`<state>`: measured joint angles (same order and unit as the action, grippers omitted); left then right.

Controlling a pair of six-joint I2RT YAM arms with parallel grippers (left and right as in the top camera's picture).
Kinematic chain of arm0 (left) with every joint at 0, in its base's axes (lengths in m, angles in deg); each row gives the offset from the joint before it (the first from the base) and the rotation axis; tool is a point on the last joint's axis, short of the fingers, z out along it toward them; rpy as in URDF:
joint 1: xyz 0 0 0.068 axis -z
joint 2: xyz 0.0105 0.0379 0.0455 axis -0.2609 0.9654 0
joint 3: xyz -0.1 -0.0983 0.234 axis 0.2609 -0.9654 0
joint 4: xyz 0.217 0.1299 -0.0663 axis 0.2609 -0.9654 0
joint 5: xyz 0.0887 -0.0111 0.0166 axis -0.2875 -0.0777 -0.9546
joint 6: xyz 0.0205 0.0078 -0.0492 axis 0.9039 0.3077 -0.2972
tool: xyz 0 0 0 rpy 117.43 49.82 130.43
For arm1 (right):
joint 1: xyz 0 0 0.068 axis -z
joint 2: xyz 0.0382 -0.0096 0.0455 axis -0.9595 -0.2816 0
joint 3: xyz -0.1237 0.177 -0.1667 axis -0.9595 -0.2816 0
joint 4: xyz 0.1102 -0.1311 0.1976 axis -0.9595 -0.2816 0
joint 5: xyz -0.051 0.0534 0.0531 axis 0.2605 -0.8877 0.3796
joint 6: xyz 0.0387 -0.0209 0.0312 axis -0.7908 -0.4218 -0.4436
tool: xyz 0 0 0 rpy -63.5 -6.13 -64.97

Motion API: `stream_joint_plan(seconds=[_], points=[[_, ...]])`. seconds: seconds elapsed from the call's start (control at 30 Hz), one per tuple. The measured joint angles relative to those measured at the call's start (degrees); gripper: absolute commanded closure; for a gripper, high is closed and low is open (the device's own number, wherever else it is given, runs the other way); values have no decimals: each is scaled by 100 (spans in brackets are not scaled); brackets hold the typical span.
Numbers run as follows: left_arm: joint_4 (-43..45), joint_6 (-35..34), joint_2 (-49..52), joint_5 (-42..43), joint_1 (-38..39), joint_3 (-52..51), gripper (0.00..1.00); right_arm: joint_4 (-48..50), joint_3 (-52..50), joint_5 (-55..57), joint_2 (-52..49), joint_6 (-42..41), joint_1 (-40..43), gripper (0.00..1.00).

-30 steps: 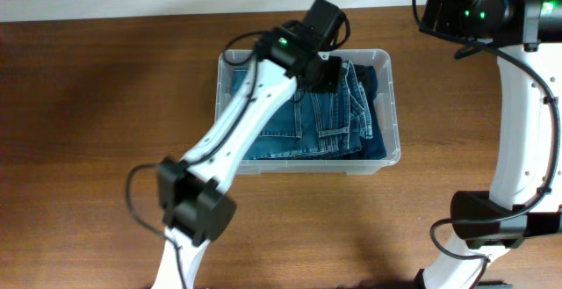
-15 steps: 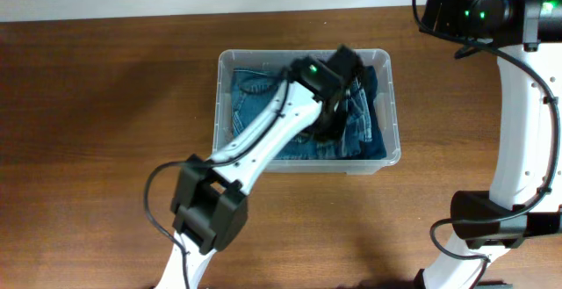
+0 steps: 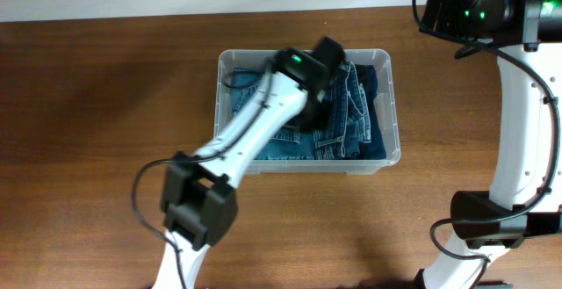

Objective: Pack container

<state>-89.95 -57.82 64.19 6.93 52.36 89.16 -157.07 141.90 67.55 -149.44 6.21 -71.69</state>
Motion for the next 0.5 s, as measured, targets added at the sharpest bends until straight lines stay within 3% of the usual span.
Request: stream_joint_plan(seconds=[0.5], points=[[-1373,-44,-2129,-1016,-2271,170,69,2,0,0,0,2,0,2]])
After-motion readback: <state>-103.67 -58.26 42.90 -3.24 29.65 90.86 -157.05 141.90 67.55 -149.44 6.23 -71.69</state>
